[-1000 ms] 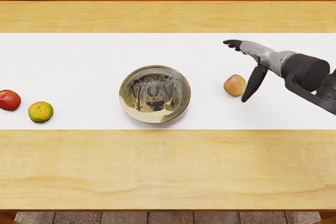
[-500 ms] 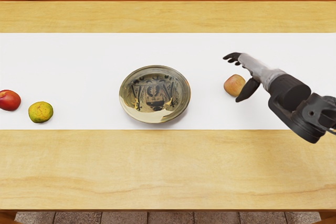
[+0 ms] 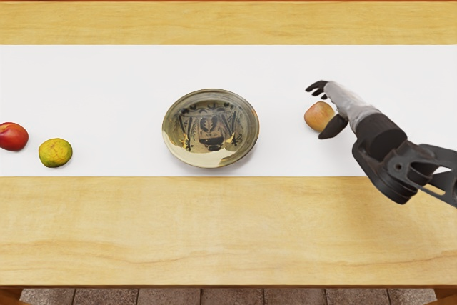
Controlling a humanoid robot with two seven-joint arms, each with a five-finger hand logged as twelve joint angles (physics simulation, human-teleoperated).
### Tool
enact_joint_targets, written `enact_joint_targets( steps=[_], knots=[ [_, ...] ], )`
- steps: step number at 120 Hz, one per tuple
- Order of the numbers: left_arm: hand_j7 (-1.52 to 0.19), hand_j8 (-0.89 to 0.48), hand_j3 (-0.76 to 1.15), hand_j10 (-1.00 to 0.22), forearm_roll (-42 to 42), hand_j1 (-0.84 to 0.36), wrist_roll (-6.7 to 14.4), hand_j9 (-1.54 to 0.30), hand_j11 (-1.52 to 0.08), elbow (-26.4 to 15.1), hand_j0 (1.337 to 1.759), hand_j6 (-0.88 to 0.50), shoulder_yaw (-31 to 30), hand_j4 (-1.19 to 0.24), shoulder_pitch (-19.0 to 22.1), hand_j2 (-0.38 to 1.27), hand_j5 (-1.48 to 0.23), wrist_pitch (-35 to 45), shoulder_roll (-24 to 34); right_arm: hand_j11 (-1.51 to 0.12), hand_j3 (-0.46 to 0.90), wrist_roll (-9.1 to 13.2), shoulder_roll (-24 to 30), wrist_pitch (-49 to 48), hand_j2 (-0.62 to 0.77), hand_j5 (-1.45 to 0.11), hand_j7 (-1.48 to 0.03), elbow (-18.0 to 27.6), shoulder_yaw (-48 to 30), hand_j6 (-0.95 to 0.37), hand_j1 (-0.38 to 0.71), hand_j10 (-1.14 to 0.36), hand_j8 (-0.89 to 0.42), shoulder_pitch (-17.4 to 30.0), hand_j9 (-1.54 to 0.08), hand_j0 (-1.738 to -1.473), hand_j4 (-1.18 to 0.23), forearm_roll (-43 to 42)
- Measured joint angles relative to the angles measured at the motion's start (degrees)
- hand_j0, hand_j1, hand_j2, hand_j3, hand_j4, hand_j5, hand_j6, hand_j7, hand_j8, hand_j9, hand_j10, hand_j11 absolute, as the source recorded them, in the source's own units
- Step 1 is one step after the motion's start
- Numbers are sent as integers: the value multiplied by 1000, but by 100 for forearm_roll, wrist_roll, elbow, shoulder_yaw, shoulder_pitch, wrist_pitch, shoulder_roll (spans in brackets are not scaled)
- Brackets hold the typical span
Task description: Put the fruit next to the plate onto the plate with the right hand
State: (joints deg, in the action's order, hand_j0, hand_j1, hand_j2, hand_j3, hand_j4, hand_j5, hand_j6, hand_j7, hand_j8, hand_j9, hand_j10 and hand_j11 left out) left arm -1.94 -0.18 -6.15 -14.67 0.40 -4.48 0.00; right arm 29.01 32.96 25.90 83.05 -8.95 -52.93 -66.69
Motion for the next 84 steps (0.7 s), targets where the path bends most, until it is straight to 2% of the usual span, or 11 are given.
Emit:
enact_joint_targets(
  steps=[32, 84],
  knots=[
    [-318, -245, 0, -245, 0, 55, 0, -318, -318, -1, 1658, -245, 0, -245, 0, 49, -318, 0, 0, -429, 0, -14, -250, 27, -63, -430, -429, -315, 7, -334, 45, -332, -333, 34, -429, -1658, -332, -80],
    [-318, -245, 0, -245, 0, 55, 0, -318, -318, 0, 1658, -245, 0, -245, -1, 49, -318, 0, 0, -558, 0, -26, -272, 28, -69, -540, -556, -362, -2, -437, 158, -383, -348, 43, -552, -1658, -446, -38]
  ],
)
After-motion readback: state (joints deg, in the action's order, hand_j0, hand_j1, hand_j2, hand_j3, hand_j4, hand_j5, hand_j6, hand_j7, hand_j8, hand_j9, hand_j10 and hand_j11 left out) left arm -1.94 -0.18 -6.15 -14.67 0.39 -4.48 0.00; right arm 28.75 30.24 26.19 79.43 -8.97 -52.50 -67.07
